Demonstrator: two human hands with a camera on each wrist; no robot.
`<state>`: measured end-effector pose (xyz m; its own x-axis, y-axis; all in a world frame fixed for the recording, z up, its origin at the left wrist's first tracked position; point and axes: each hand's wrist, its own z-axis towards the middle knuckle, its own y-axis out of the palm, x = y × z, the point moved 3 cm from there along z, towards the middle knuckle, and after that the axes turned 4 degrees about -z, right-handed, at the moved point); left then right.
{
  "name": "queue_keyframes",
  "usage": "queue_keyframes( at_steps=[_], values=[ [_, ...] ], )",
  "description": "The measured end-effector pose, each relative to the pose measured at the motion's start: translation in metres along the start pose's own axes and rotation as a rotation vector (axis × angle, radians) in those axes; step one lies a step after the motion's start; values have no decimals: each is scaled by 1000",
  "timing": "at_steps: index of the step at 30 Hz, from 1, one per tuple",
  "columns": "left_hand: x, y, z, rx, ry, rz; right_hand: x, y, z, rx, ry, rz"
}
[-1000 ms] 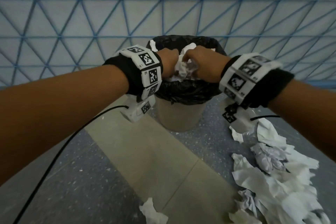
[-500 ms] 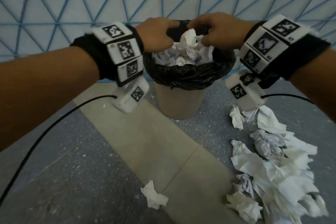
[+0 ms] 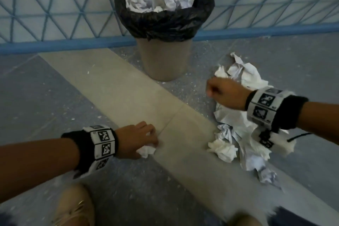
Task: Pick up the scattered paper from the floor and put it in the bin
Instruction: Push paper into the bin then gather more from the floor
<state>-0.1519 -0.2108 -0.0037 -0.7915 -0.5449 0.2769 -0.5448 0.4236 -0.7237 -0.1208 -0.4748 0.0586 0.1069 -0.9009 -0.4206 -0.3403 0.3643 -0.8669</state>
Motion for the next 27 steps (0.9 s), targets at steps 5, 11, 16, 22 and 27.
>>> queue_keyframes(
  at_steps=[5, 11, 16, 22, 27],
  values=[
    [3, 30, 21, -61, -1, -12, 17, 52, -48, -310, 32, -164],
    [41, -15, 53, 302, 24, -573, 54, 34, -80, -215, 389, -110],
    [105, -49, 111, 468, 18, -683, 77, 56, -128, -179, 797, -18],
    [145, -40, 154, 223, 43, -359, 66, 98, -154, -173, 972, 233],
    [141, -42, 162, 224, 84, -205, 63, 105, -126, -162, 780, 268]
  ],
)
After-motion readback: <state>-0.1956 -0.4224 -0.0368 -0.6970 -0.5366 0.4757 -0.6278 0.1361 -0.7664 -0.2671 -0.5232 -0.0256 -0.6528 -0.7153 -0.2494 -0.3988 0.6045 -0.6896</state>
